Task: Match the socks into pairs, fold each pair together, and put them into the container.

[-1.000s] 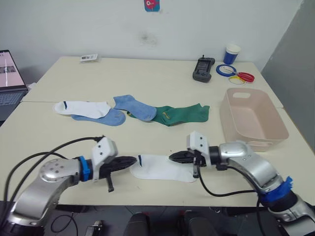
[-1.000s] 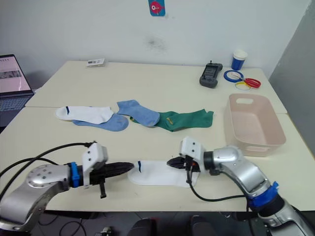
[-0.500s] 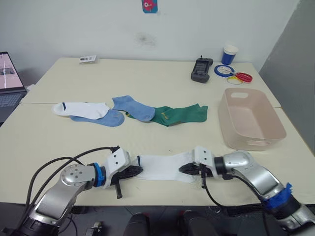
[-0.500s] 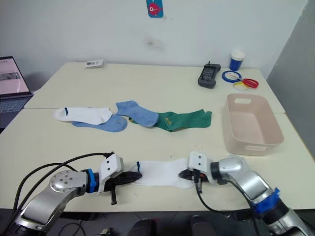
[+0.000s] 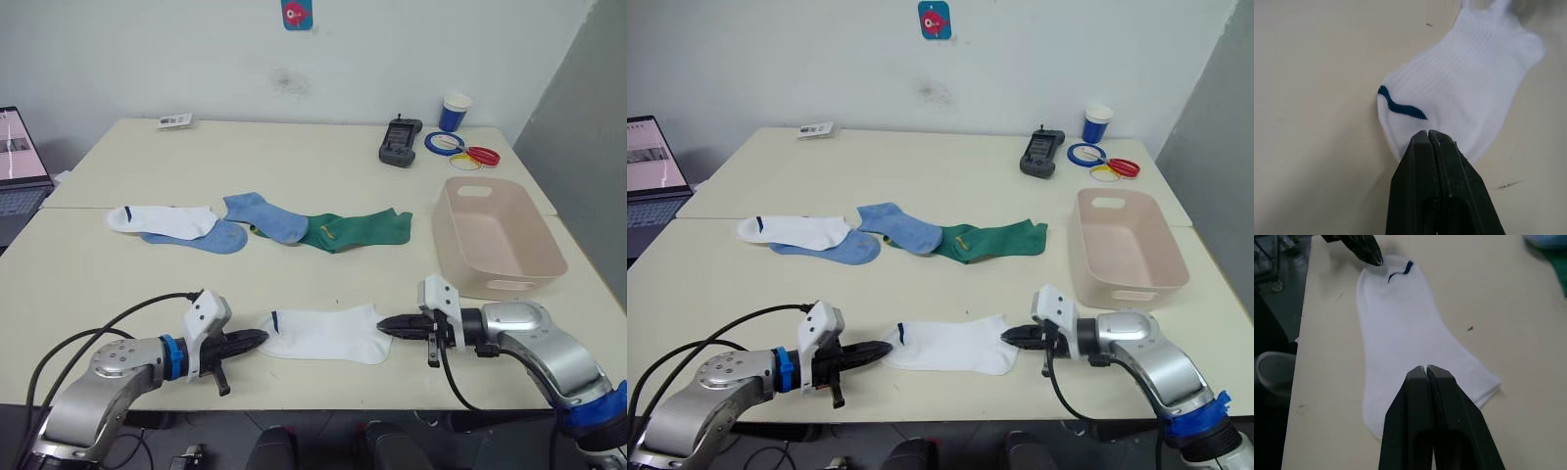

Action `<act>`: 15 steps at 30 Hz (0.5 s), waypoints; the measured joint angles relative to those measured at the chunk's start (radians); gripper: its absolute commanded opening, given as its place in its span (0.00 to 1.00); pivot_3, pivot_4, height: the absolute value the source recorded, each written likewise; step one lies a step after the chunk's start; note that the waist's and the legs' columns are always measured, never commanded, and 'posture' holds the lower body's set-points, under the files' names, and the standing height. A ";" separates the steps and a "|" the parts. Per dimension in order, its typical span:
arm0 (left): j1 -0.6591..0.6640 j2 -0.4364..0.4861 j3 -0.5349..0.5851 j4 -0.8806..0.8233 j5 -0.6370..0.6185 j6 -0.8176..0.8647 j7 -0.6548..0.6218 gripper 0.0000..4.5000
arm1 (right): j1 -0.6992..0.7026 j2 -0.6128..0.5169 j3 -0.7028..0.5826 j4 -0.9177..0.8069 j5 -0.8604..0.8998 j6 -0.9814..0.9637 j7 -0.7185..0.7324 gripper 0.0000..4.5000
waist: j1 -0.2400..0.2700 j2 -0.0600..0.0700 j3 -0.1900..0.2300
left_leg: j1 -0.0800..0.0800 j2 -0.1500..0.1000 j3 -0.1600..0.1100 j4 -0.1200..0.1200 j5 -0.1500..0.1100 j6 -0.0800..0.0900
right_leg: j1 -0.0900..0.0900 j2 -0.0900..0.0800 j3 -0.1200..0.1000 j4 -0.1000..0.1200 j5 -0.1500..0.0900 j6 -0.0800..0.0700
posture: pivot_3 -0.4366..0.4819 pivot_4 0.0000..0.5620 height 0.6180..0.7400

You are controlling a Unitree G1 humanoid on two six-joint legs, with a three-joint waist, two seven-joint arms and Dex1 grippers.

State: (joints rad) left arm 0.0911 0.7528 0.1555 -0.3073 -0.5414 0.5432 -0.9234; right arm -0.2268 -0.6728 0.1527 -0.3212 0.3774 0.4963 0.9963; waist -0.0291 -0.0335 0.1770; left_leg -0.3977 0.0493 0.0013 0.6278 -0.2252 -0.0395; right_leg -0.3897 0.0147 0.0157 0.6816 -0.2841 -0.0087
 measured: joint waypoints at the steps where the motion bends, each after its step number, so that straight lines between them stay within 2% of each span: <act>1: -0.001 -0.009 0.022 0.001 -0.012 0.006 0.010 0.11 | 0.002 0.006 -0.014 0.000 0.000 0.002 -0.012 0.27 | 0.000 0.000 0.000 | 0.000 0.000 0.000 0.000 0.000 0.000 | 0.000 0.000 0.000 0.000 0.000 0.000 | 0.48 0.27 1.00; 3: -0.007 -0.047 0.119 0.004 -0.064 0.036 0.071 0.24 | 0.014 0.027 -0.064 0.001 -0.004 0.002 -0.078 0.42 | 0.000 0.000 0.000 | 0.000 0.000 0.000 0.000 0.000 0.000 | 0.000 0.000 0.000 0.000 0.000 0.000 | 0.48 0.27 1.00; 6: 0.000 -0.080 0.232 0.028 -0.073 0.021 0.153 0.45 | 0.057 0.048 -0.124 0.016 -0.036 -0.037 -0.157 0.65 | 0.000 0.000 0.000 | 0.000 0.000 0.000 0.000 0.000 0.000 | 0.000 0.000 0.000 0.000 0.000 0.000 | 0.48 0.27 1.00; 10: 0.100 -0.135 0.297 0.074 -0.027 -0.054 0.214 0.75 | 0.156 0.067 -0.160 0.038 -0.061 -0.091 -0.216 0.98 | -0.001 0.000 0.000 | 0.000 0.000 0.001 0.000 0.000 0.000 | 0.000 0.000 0.001 -0.001 0.000 0.000 | 0.48 0.27 1.00; 13: 0.171 -0.178 0.307 0.086 0.003 -0.097 0.237 0.98 | 0.219 0.068 -0.162 0.041 -0.077 -0.120 -0.219 1.00 | 0.001 0.000 0.000 | 0.000 0.000 0.001 0.000 0.000 0.000 | 0.000 -0.001 0.001 -0.001 0.000 0.000 | 0.48 0.27 1.00; 15: 0.193 -0.197 0.307 0.086 0.020 -0.126 0.247 1.00 | 0.229 0.068 -0.162 0.041 -0.082 -0.135 -0.221 1.00 | 0.000 0.000 0.000 | 0.000 0.000 0.001 0.000 0.000 0.000 | 0.000 -0.001 0.001 0.000 0.000 0.000 | 0.48 0.27 1.00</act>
State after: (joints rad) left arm 0.2843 0.5558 0.4625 -0.2208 -0.5212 0.4177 -0.6767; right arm 0.0023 -0.6044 -0.0088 -0.2802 0.2955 0.3611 0.7754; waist -0.0289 -0.0336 0.1770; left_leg -0.3975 0.0494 0.0022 0.6280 -0.2252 -0.0395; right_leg -0.3896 0.0133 0.0168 0.6813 -0.2839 -0.0083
